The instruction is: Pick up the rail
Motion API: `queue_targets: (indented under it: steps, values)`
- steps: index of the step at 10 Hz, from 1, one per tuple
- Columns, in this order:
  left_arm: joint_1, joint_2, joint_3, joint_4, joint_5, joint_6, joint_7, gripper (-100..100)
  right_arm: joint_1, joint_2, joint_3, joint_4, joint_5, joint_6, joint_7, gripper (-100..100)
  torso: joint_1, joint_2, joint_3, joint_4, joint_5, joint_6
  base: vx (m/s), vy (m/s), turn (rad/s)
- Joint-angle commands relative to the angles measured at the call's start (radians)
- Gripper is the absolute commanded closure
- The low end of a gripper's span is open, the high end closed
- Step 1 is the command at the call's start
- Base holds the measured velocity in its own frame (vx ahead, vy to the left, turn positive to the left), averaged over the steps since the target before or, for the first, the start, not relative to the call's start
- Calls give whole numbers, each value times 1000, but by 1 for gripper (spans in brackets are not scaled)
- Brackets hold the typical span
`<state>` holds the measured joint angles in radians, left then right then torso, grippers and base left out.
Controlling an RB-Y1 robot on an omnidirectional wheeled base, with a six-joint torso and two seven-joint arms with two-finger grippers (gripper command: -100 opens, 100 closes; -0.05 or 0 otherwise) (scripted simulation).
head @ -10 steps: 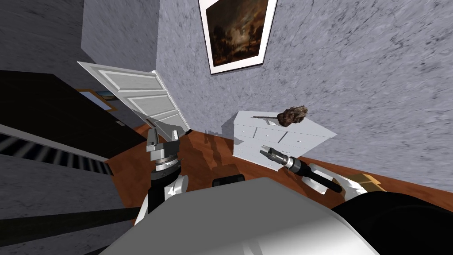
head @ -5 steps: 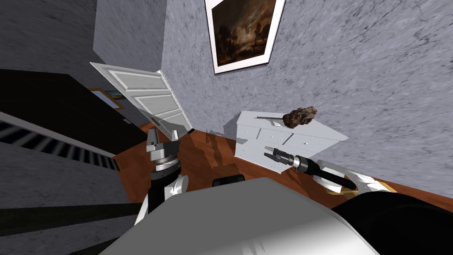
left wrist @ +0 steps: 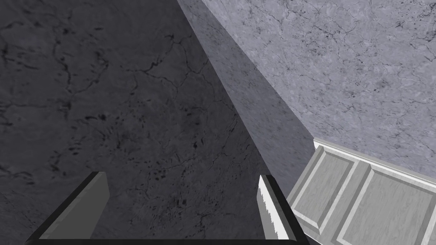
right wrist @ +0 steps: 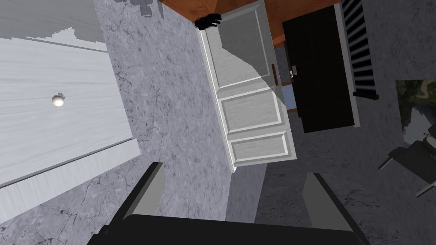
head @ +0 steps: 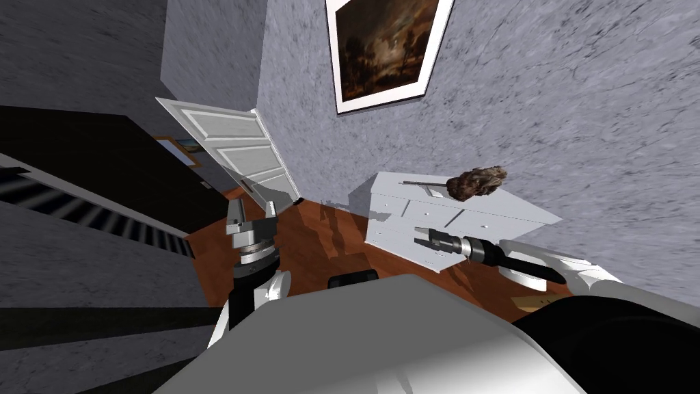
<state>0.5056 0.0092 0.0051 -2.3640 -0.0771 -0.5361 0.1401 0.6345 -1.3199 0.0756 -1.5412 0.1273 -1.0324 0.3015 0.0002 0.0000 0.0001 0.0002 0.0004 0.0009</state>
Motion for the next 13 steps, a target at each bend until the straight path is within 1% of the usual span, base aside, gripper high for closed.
queue_targets:
  steps: [1, 2, 3, 4, 6, 7, 8, 9, 10, 11, 12, 13]
  values:
    - [0, 0, 0, 0, 0, 0, 0, 0, 9, -50, 1, 50, 20, -26, -3, -100, 0, 0, 0, 0, 0, 0, 42, 43, 140]
    - [0, 0, 0, 0, 0, 0, 0, 0, 9, -78, 1, 53, 20, -26, -3, -100, 1, -1, -1, 0, 0, -1, 42, 33, 81]
    - [0, 0, 0, 0, 0, 0, 0, 0, 9, -93, 1, 53, 20, -26, -3, -100, 0, -1, -1, 0, 0, 0, 18, 11, -10]
    - [0, 0, 0, 0, 0, 0, 0, 0, 13, -130, 5, 100, 42, -48, -8, -100, -1, 0, 0, 0, 0, 0, 37, 16, 131]
    - [0, 0, 0, 0, 0, 0, 0, 0, 13, -172, 5, 104, 42, -48, -8, -100, -1, -1, -1, 0, 0, 0, 32, 16, 38]
    - [0, 0, 0, 0, 0, 0, 0, 0, 17, -209, 8, 153, 64, -69, -15, -100, -1, 0, 0, 0, 0, 0, 46, 15, 122]
    - [0, 0, 0, 0, 0, 0, 0, 0, 17, -242, 8, 153, 64, -69, -15, -100, -1, -1, -1, 0, 0, -1, 51, 8, 76]
    - [0, 0, 0, 0, 0, 0, 0, 0, 21, -273, 11, 195, 87, -88, -23, -100, -1, -2, -1, 0, 0, 0, 63, 3, 123]
    - [0, 0, 0, 0, 0, 0, 0, 0, 21, -308, 11, 201, 87, -88, -23, -100, -1, -2, -1, -1, 0, -1, 51, 2, 73]
    - [0, 0, 0, 0, 0, 0, 0, 0, 21, -323, 11, 201, 87, -88, -23, -100, -1, -2, -1, -1, 0, 0, 21, -1, -7]
    - [0, 0, 0, 0, 0, 0, 0, 0, 25, -360, 13, 246, 110, -107, -32, -100, -1, 0, 0, 0, -1, 0, 47, -12, 102]
    - [0, 0, 0, 0, 0, 0, 0, 0, 25, -394, 13, 246, 110, -107, -32, -100, -2, -1, -1, 0, 0, -1, 52, -20, 78]
